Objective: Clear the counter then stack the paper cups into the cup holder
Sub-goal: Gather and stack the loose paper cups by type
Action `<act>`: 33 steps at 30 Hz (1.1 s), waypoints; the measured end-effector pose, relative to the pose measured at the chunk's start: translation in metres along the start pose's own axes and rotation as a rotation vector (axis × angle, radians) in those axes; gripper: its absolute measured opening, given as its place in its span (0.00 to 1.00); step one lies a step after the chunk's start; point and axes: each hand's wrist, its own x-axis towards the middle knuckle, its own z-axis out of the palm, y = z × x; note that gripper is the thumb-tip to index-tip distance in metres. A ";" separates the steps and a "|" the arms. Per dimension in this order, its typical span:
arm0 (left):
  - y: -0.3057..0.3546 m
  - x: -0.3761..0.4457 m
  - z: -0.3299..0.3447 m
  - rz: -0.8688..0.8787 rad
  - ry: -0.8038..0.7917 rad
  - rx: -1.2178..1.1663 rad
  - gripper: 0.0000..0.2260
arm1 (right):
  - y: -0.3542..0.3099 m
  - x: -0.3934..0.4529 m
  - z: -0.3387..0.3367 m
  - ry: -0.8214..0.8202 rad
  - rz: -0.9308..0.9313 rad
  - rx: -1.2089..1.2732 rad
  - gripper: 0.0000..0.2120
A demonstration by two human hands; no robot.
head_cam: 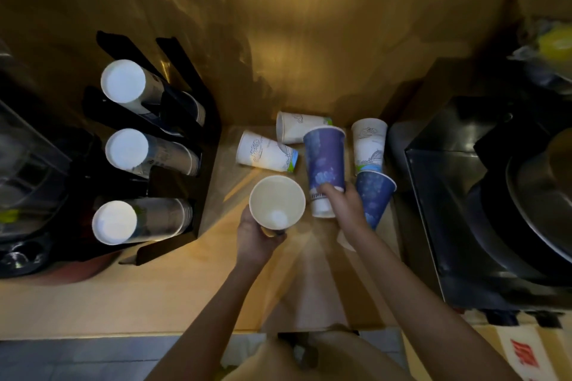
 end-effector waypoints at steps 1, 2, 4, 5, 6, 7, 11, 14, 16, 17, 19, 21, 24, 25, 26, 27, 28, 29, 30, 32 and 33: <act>0.000 0.001 0.002 -0.014 0.003 -0.004 0.33 | -0.010 -0.003 -0.003 -0.021 -0.005 0.030 0.20; -0.001 0.001 0.004 -0.035 0.001 -0.004 0.32 | -0.019 -0.008 -0.006 -0.055 -0.009 0.057 0.19; -0.003 0.003 0.004 -0.053 0.004 0.003 0.31 | -0.038 -0.020 -0.010 -0.134 -0.033 0.106 0.16; -0.004 0.005 0.005 -0.048 -0.001 0.009 0.31 | -0.046 -0.026 -0.011 -0.173 -0.059 0.139 0.16; -0.005 0.005 0.005 -0.038 -0.010 0.015 0.31 | -0.052 -0.031 -0.011 -0.212 -0.102 0.171 0.17; -0.005 0.006 0.006 -0.027 -0.018 0.021 0.32 | -0.057 -0.036 -0.010 -0.253 -0.157 0.204 0.19; -0.002 0.004 0.003 -0.005 -0.020 0.037 0.35 | -0.053 -0.044 0.006 -0.359 -0.375 0.278 0.26; 0.002 0.003 0.002 -0.013 -0.033 0.037 0.36 | -0.032 -0.042 0.016 -0.354 -0.439 0.065 0.35; 0.002 0.003 0.001 -0.021 -0.031 0.041 0.35 | -0.016 -0.038 0.017 -0.320 -0.468 -0.112 0.38; 0.001 0.004 0.001 -0.024 -0.028 0.051 0.35 | -0.010 -0.037 0.017 -0.308 -0.477 -0.188 0.40; 0.001 0.004 0.000 -0.008 -0.026 0.079 0.34 | 0.000 -0.036 0.016 -0.312 -0.491 -0.301 0.46; 0.002 0.003 0.000 0.013 -0.023 0.109 0.34 | 0.004 -0.035 0.014 -0.344 -0.499 -0.349 0.47; 0.003 0.003 0.001 0.025 -0.017 0.117 0.34 | 0.006 -0.035 0.010 -0.397 -0.519 -0.380 0.49; 0.004 0.003 0.001 0.028 -0.017 0.118 0.34 | 0.006 -0.035 0.009 -0.408 -0.540 -0.402 0.49; 0.003 0.003 0.001 0.030 -0.020 0.119 0.34 | 0.005 -0.036 0.009 -0.410 -0.577 -0.446 0.49; 0.003 0.004 0.001 0.032 -0.026 0.124 0.34 | 0.004 -0.036 0.008 -0.404 -0.629 -0.513 0.48; 0.002 0.004 0.001 0.032 -0.035 0.130 0.34 | 0.004 -0.036 0.006 -0.394 -0.693 -0.595 0.47; 0.002 0.004 0.001 0.026 -0.042 0.135 0.34 | 0.003 -0.035 0.004 -0.388 -0.753 -0.678 0.46; 0.002 0.004 0.000 0.019 -0.045 0.133 0.35 | 0.002 -0.035 0.000 -0.388 -0.793 -0.746 0.44; 0.000 0.005 0.000 0.007 -0.043 0.115 0.37 | 0.000 -0.030 -0.010 -0.390 -0.838 -0.807 0.37; 0.000 0.005 0.000 0.003 -0.044 0.106 0.37 | 0.000 -0.027 -0.017 -0.367 -0.828 -0.797 0.33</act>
